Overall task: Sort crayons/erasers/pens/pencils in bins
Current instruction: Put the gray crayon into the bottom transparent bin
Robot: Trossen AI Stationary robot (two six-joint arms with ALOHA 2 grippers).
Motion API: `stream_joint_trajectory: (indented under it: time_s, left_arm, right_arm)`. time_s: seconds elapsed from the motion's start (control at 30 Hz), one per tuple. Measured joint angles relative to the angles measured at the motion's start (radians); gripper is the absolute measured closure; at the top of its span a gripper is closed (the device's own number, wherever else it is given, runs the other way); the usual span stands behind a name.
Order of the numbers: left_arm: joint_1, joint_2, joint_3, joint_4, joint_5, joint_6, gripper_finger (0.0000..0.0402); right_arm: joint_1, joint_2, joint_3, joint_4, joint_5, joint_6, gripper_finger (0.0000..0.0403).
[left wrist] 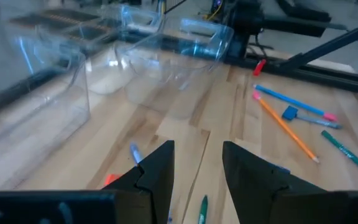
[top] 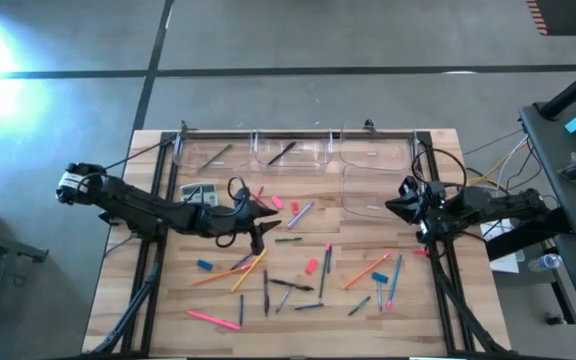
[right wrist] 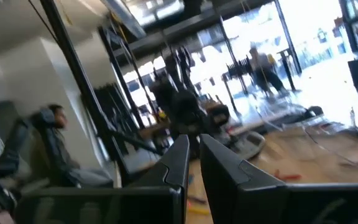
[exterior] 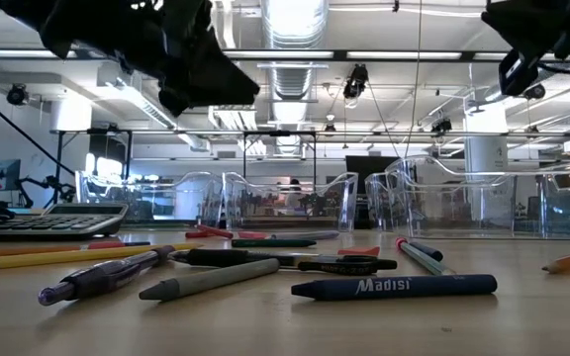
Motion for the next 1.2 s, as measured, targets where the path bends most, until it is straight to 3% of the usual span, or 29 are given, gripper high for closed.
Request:
stream_joint_trajectory:
  time_s: [0.23, 0.63, 0.83, 1.2]
  left_arm:
    - [-0.019, -0.074, 0.003, 0.115, 0.002, 0.128, 0.0279]
    - [-0.096, -0.158, -0.041, 0.155, 0.022, 0.179, 0.0279]
    - [-0.141, -0.245, -0.090, 0.157, 0.012, 0.184, 0.0279]
    - [-0.161, -0.330, -0.165, 0.159, -0.025, 0.180, 0.0279]
  right_arm:
    - [0.000, 0.293, 0.218, -0.131, 0.024, -0.065, 0.0371]
    - [0.006, 0.822, 0.560, -0.336, 0.001, -0.195, 0.0371]
    - [0.037, 0.958, 0.698, -0.375, -0.064, -0.268, 0.0371]
    - [0.088, 1.119, 0.848, -0.535, -0.066, -0.288, 0.0371]
